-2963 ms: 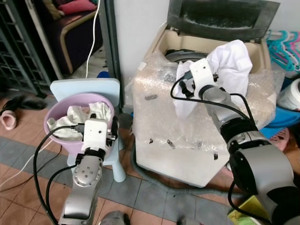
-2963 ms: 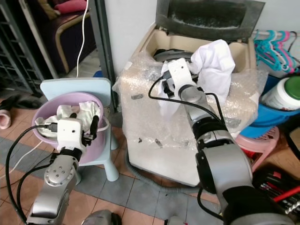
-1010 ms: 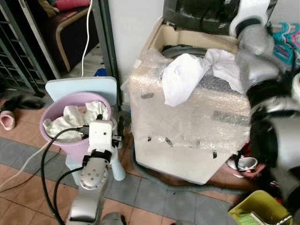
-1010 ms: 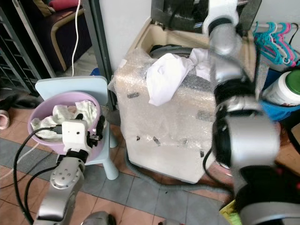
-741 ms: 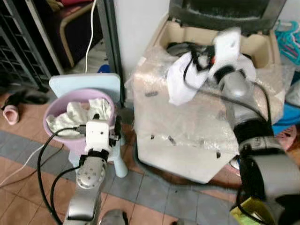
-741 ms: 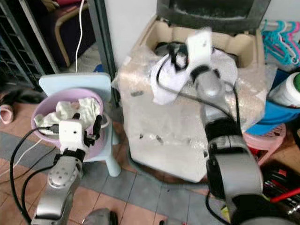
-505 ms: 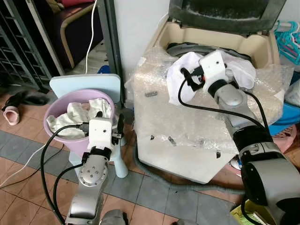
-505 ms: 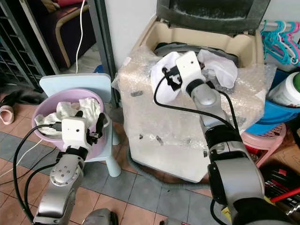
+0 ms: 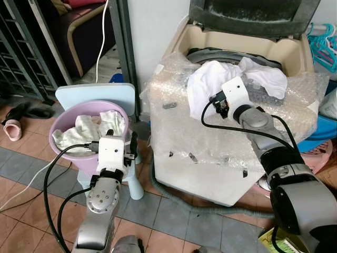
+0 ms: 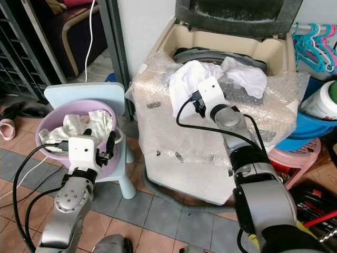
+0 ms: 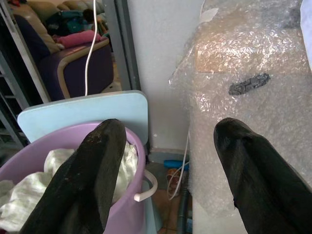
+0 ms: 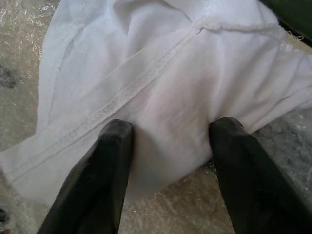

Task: Clothes washing

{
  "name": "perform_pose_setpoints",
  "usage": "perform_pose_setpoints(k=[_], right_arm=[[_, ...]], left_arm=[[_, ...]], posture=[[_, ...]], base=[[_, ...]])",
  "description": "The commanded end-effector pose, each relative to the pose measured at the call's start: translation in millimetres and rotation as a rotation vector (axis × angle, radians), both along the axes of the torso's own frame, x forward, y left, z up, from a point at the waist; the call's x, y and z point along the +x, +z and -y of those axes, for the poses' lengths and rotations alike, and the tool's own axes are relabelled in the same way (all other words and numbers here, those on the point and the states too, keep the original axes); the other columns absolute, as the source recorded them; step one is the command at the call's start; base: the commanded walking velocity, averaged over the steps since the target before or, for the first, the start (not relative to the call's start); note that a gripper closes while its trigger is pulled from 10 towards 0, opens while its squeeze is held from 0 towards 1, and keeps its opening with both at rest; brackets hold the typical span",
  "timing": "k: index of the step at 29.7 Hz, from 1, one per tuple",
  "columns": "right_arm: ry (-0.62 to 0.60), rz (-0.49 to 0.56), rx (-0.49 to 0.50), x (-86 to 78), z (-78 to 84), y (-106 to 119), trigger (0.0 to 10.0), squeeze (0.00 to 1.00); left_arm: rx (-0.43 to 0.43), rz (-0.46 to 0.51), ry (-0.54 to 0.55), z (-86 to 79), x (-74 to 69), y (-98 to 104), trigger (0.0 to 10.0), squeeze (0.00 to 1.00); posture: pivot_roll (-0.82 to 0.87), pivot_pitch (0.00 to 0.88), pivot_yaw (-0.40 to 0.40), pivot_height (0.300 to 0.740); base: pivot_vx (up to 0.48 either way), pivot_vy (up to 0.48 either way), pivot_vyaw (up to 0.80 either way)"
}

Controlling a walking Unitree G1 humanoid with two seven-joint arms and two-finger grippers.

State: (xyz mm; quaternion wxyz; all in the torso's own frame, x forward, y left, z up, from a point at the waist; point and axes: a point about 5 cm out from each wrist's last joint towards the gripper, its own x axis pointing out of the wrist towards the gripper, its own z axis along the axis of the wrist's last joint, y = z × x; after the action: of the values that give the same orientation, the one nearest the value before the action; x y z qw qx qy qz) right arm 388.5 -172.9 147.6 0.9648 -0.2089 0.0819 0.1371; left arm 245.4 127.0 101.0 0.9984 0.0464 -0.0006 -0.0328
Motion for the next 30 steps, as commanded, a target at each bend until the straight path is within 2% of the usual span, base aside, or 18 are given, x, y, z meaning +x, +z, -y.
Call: perform_pose_setpoints(k=[1,4,7,9,10,12,13,14,18,20,22,23,28,30], right_arm=[[-0.017,-0.027,0.015,1.0,-0.2,-2,0.0,0.0],[-0.021,-0.022,0.022,3.7,-1.1,2,0.0,0.0],[-0.061,0.02,0.02,11.6,3.2,18,0.0,0.0],[-0.127,0.076,0.031,20.5,10.9,42,0.0,0.0],[-0.127,0.076,0.031,20.5,10.9,42,0.0,0.0],[-0.19,0.135,0.044,26.3,18.0,64,0.0,0.0],[-0.19,0.135,0.044,26.3,18.0,64,0.0,0.0],[-0.247,0.207,0.064,30.1,24.4,86,0.0,0.0],[-0.322,0.351,0.117,32.8,33.6,125,0.0,0.0],[-0.308,0.415,0.139,33.0,32.7,142,0.0,0.0],[-0.267,0.44,0.133,32.9,28.3,147,0.0,0.0],[-0.207,0.417,0.115,32.4,22.2,137,10.0,0.0],[-0.096,0.355,0.069,27.8,13.3,105,10.0,0.0],[-0.075,0.327,0.079,24.8,12.1,91,10.0,0.0]], left_arm=[[0.004,0.0,-0.007,1.7,0.2,2,10.0,0.0],[0.004,0.0,-0.008,2.4,0.8,2,10.0,0.0],[0.004,-0.002,-0.01,2.9,1.5,2,10.0,0.0],[0.005,-0.004,-0.003,2.4,2.1,1,10.0,0.0],[0.005,-0.004,-0.003,2.4,2.1,1,10.0,0.0],[0.005,-0.005,0.004,2.2,2.4,1,10.0,0.0],[0.005,-0.005,0.004,2.2,2.4,1,10.0,0.0],[0.005,-0.007,0.012,1.6,2.0,1,10.0,0.0],[0.006,-0.009,0.025,0.1,0.4,0,10.0,0.0],[0.007,-0.01,0.032,-1.2,-0.7,0,10.0,0.0],[0.006,-0.01,0.037,-2.0,-1.1,0,10.0,0.0],[0.002,-0.004,0.037,-2.7,-0.8,1,10.0,0.0],[0.011,0.024,0.016,-4.0,0.3,5,10.0,0.0],[0.013,0.029,0.005,-4.5,0.8,7,10.0,0.0]], posture=[[0.03,0.0,0.017,0.74],[0.03,0.0,0.018,0.74],[0.03,0.0,0.014,0.74],[0.03,0.0,0.004,0.74],[0.03,0.0,0.004,0.74],[0.04,0.0,-0.001,0.74],[0.04,0.0,-0.001,0.74],[0.04,0.0,-0.006,0.74],[0.05,0.0,-0.009,0.74],[0.05,0.0,-0.014,0.74],[0.05,0.0,-0.014,0.74],[0.05,0.0,-0.013,0.74],[0.05,0.0,0.001,0.74],[0.04,0.0,0.01,0.74]], base=[[0.0,0.0,0.0],[0.0,0.0,0.0],[0.0,0.0,0.0],[0.0,0.0,0.0],[0.0,0.0,0.0],[0.0,0.0,0.0],[0.0,0.0,0.0],[0.0,0.0,0.0],[0.0,0.0,0.0],[0.0,0.0,0.0],[0.0,0.0,0.0],[0.0,0.0,0.0],[0.167,0.226,0.0],[0.386,0.278,0.0]])
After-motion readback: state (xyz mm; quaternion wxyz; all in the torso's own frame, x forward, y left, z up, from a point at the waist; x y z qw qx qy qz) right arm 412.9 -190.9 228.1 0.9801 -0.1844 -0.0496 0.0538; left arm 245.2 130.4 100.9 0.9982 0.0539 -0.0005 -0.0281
